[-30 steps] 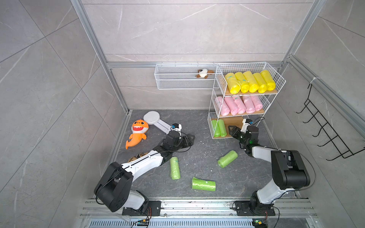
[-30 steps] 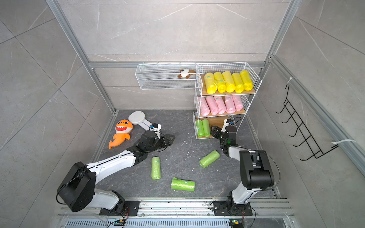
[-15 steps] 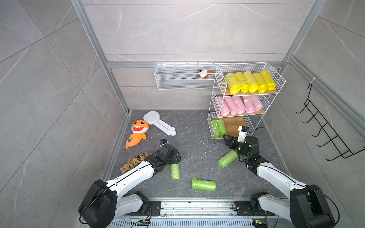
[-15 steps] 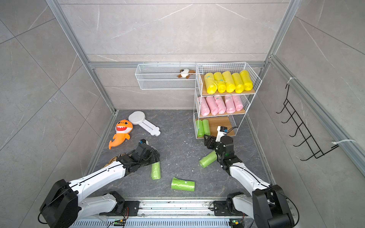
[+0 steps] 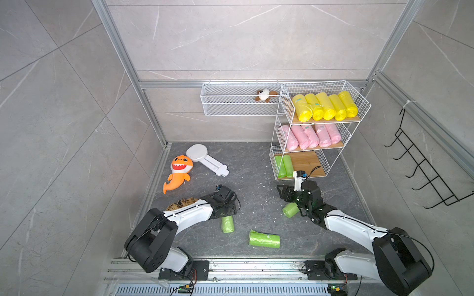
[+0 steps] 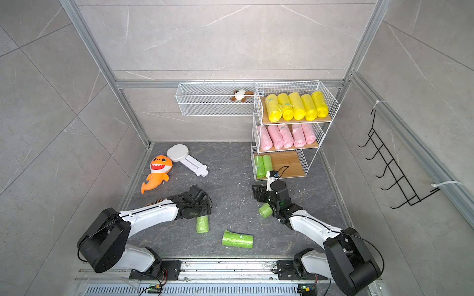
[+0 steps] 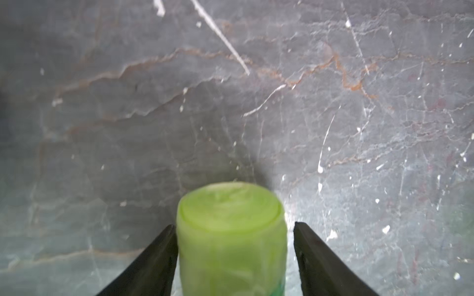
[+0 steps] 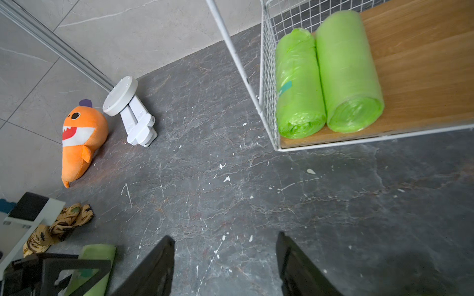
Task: Sort the rolls of trash bags by color and place them on the shelf
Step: Pick up the roll of trash bags from the center of the board.
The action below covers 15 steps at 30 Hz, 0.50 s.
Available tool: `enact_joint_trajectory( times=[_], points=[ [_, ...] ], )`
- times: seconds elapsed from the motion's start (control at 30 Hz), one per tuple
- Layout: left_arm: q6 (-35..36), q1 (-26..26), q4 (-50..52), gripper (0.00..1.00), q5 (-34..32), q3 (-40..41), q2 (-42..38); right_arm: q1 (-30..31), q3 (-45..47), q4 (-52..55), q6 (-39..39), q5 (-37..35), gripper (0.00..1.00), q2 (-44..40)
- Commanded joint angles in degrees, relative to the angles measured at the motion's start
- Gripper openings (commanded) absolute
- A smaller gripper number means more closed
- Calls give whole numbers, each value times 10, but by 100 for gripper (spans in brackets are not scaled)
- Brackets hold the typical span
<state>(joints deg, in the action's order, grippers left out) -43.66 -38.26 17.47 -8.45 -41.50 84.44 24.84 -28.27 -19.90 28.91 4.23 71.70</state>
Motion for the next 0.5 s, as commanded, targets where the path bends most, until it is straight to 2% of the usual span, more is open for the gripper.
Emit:
enact_joint_trajectory(
  times=[0.0, 0.23, 0.47],
  points=[
    [21, 0, -22, 68, -32, -18, 18, 8, -15, 4, 3, -14, 67, -3],
    [16, 0, -47, 47, -27, -24, 22, 20, -34, 42, -7, -16, 67, -22],
    [-36, 2, -136, 39, -35, -9, -78, 79, -57, 57, -39, 5, 68, -61]
  ],
)
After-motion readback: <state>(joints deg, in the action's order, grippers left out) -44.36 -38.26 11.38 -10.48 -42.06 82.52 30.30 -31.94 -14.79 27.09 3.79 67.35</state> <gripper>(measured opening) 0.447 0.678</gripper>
